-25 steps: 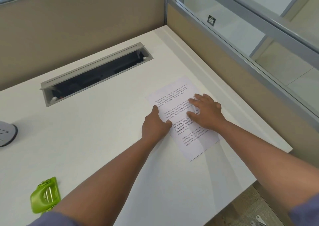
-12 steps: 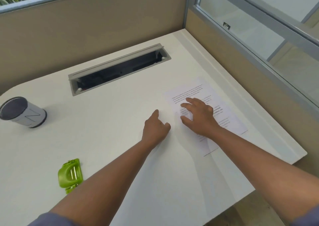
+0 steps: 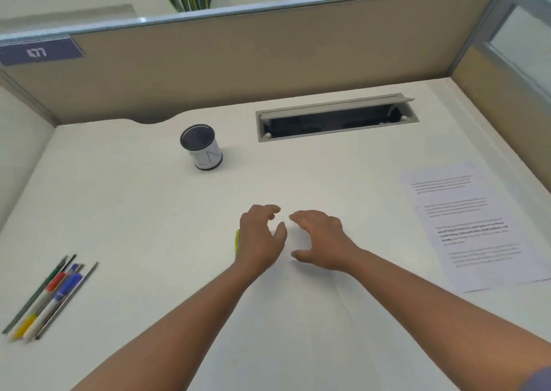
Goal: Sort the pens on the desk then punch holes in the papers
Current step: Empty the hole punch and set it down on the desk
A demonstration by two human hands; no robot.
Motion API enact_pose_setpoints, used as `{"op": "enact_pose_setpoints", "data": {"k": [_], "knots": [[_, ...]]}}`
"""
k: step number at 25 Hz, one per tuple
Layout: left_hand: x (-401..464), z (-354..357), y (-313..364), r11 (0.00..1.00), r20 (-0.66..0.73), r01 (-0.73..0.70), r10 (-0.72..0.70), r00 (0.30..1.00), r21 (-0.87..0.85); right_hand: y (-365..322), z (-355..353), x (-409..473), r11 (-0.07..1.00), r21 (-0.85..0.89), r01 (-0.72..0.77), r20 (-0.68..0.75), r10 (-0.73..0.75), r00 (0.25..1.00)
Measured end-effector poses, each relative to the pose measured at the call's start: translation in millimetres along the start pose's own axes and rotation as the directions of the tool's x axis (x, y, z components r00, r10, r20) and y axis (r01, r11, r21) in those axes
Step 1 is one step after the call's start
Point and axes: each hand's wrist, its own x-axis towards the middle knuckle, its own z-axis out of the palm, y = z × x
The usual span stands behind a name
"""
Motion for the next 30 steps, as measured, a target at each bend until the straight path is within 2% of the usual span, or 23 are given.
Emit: {"op": "enact_pose_setpoints", "data": {"k": [2, 4, 6, 8, 11, 14, 18, 19, 21, 24, 28, 30], "knots": [[-3, -26, -28, 0.979, -0.051, 0.185, -0.189, 0.981, -0.081, -27, 15, 13, 0.999, -0.029, 0.043, 0.073, -0.041, 0.996], [-4, -44, -49, 0.888, 0.053, 0.417, -0.415, 0.908, -0.193, -45, 30, 23, 0.998, -0.042, 0.047, 0.114, -0.041, 0.993], [-5, -53, -65, 0.804, 0.194, 0.538, -0.503, 0.842, -0.252, -57, 43, 30, 0.998, -0.063, 0.018, 0.132, -0.009, 0.991], [-5, -57, -74, 0.789, 0.256, 0.559, -0.502, 0.826, -0.254, -64, 53, 36, 0.994, -0.112, -0.016, 0.122, 0.03, 0.992], [4, -60, -77, 0.793, 0.278, 0.566, -0.505, 0.817, -0.225, -65, 60, 40, 0.991, -0.119, -0.057, 0.092, 0.068, 0.993], [14, -64, -74, 0.77, 0.326, 0.616, -0.547, 0.771, -0.167, -66, 59, 44, 0.988, -0.138, -0.07, 0.098, 0.084, 0.992], [20, -62, -70, 0.823, 0.273, 0.555, -0.565, 0.779, 0.121, -66, 58, 45, 0.989, -0.131, -0.073, 0.095, 0.086, 0.992], [22, -63, -69, 0.822, 0.286, 0.55, -0.568, 0.772, 0.148, -67, 58, 45, 0.989, -0.13, -0.073, 0.095, 0.086, 0.992], [25, -65, -67, 0.815, 0.328, 0.563, -0.574, 0.751, 0.136, -66, 58, 44, 0.989, -0.133, -0.066, 0.096, 0.079, 0.992], [24, -66, -64, 0.821, 0.313, 0.551, -0.568, 0.761, 0.151, -66, 57, 44, 0.99, -0.129, -0.065, 0.096, 0.078, 0.992], [22, -62, -63, 0.76, 0.353, 0.643, -0.579, 0.735, -0.092, -66, 58, 43, 0.991, -0.121, -0.066, 0.097, 0.078, 0.992], [17, -59, -62, 0.744, 0.309, 0.649, -0.587, 0.748, -0.16, -65, 59, 42, 0.991, -0.117, -0.062, 0.095, 0.074, 0.993]]}}
